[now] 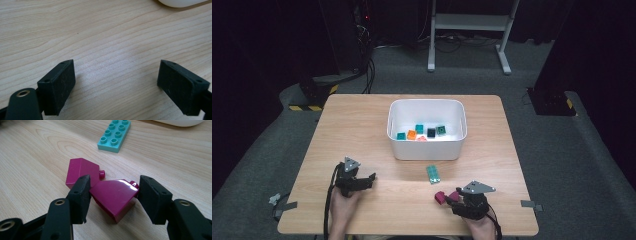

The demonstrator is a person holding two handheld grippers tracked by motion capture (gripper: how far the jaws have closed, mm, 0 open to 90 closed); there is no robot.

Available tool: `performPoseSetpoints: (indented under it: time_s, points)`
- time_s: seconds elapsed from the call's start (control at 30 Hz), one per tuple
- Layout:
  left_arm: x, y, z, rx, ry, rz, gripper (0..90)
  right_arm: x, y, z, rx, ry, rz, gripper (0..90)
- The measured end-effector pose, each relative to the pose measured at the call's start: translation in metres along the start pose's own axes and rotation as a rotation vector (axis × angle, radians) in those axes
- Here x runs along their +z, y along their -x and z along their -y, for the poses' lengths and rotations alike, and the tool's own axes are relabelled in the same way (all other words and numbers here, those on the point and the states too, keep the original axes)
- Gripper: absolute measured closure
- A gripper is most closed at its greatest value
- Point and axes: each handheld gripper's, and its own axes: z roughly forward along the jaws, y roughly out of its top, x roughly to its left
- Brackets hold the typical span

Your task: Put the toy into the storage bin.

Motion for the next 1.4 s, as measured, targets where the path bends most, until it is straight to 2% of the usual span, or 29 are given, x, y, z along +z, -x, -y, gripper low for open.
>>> performPoseSetpoints:
  time_s: [0.7,1.1,1.4]
  points:
    - [0.000,0.000,0.000,-0.001,0.000,0.000,14.9,-0.002,0.002,-0.003,-0.003,0.017,0.023,47.6]
    - [0.000,0.000,0.000,0.000,0.000,0.001,14.9,-0.010,0.005,-0.013,-0.015,0.037,0.029,47.7]
    - [0.000,0.000,0.000,-0.001,-0.001,0.001,15.0,-0.015,0.007,-0.030,-0.031,0.062,0.026,47.7]
